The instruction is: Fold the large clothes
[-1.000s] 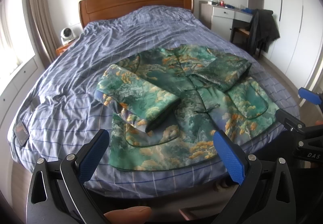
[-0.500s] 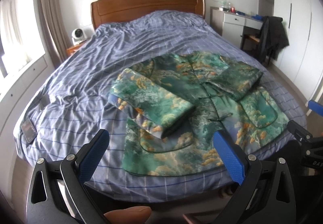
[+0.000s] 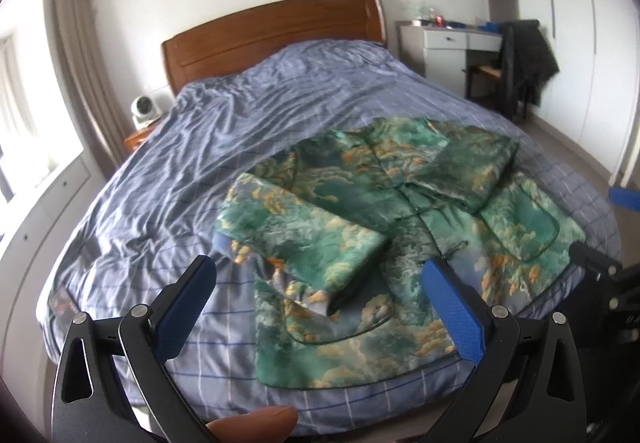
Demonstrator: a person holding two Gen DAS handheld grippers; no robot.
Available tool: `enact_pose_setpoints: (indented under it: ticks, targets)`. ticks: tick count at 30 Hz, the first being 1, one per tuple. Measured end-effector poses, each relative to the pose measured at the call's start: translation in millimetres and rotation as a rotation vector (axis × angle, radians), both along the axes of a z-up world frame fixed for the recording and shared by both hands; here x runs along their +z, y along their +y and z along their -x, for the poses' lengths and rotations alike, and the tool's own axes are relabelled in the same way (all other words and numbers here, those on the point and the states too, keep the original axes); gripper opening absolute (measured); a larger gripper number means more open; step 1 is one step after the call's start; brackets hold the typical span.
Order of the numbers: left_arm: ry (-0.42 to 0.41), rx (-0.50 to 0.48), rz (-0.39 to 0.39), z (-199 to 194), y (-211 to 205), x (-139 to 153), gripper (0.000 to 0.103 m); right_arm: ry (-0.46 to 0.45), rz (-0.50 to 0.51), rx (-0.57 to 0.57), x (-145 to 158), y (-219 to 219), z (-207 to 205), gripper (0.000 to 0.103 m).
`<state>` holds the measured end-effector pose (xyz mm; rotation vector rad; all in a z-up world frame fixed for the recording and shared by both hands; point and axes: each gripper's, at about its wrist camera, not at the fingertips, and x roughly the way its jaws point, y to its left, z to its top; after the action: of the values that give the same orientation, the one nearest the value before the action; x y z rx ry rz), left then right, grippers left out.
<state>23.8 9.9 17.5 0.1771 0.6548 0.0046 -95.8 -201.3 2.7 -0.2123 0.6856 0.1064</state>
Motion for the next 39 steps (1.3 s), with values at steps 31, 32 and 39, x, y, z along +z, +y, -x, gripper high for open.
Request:
enact_pose_setpoints:
  ticks: [31, 32, 39]
  targets:
    - [0.173, 0.017, 0.103, -26.2, -9.8, -30.6, 0.103, 0.077, 0.038, -0.122, -9.3, -18.7, -36.9, 0.103]
    - [0.175, 0.018, 0.106, -26.1, -10.0, -30.7, 0.103, 0.076, 0.038, -0.122, -9.2, -18.9, -36.8, 0.103]
    - [0.154, 0.04, 0.106, -26.5, -5.0, -28.5, 0.103, 0.067, 0.009, -0.105, -7.4, -19.4, -36.3, 0.103]
